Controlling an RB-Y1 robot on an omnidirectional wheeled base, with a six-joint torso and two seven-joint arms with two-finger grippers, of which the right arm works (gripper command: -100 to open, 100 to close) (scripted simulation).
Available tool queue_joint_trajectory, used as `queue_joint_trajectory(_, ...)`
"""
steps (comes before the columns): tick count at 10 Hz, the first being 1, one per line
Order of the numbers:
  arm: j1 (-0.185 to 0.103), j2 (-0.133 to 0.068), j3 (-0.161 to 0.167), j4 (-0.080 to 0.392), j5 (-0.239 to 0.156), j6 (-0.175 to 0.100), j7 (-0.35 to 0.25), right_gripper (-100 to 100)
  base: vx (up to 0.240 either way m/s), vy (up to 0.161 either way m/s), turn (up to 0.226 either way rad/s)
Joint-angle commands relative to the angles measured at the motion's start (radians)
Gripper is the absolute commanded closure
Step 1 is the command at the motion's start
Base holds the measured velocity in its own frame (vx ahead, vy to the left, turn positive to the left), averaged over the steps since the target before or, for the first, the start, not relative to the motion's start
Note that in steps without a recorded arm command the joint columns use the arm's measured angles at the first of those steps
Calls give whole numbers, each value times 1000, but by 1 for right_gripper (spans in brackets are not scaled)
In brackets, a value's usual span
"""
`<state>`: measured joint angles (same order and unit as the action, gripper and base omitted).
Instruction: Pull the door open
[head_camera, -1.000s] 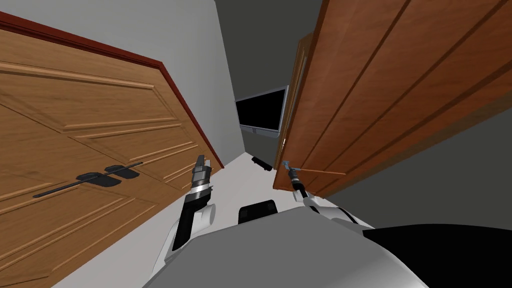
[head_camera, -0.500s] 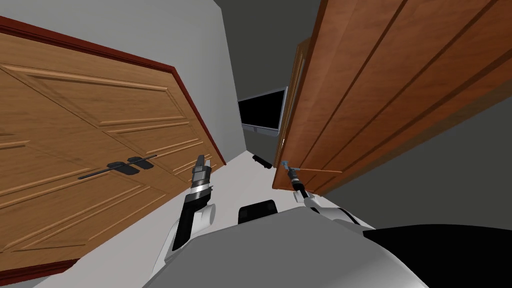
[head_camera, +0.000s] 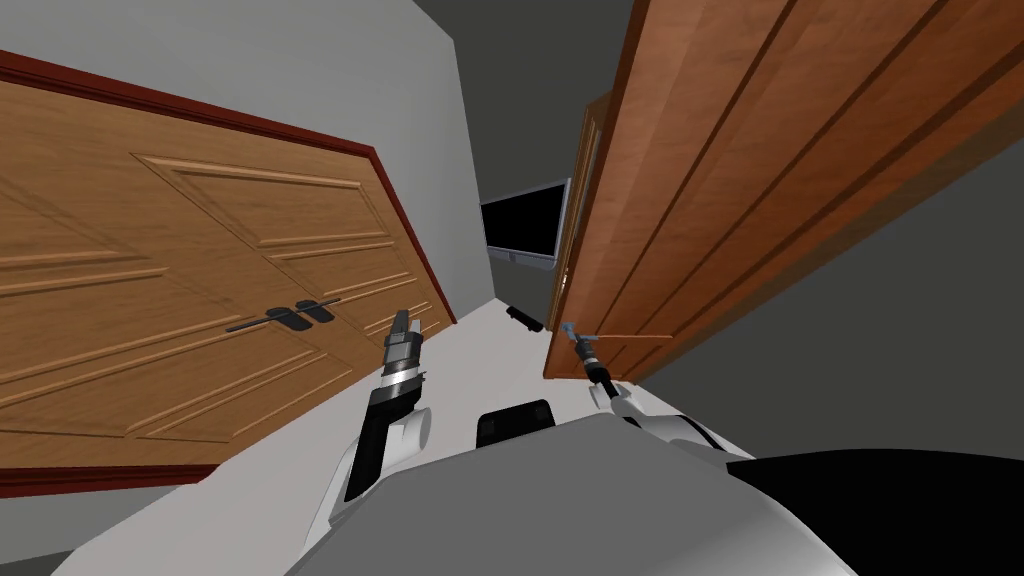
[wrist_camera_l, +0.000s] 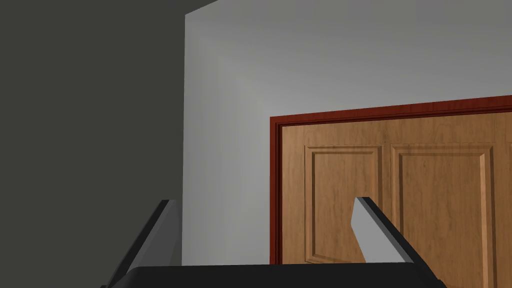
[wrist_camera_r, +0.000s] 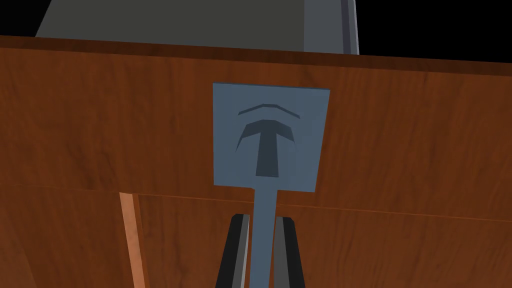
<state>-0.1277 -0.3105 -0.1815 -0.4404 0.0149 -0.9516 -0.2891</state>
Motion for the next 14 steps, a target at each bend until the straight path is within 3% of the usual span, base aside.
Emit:
queue_joint_trajectory(1,4,-6,16,0,12,-13,-19,100,-236,-51,71)
queue_joint_trajectory(3,6,-7,17,-5,13,-9,-19,100,-153,-32,43)
queue_joint_trajectory(11,56,-62,92,-2,80,-105,-123,100,-199,-53,84)
queue_joint_trajectory(12,48,-58,86,5,75,-100,-113,100,-102,-20,16)
queue_joint_trajectory(14,62,-62,93,-4,115,-121,-138,100,-156,-49,48)
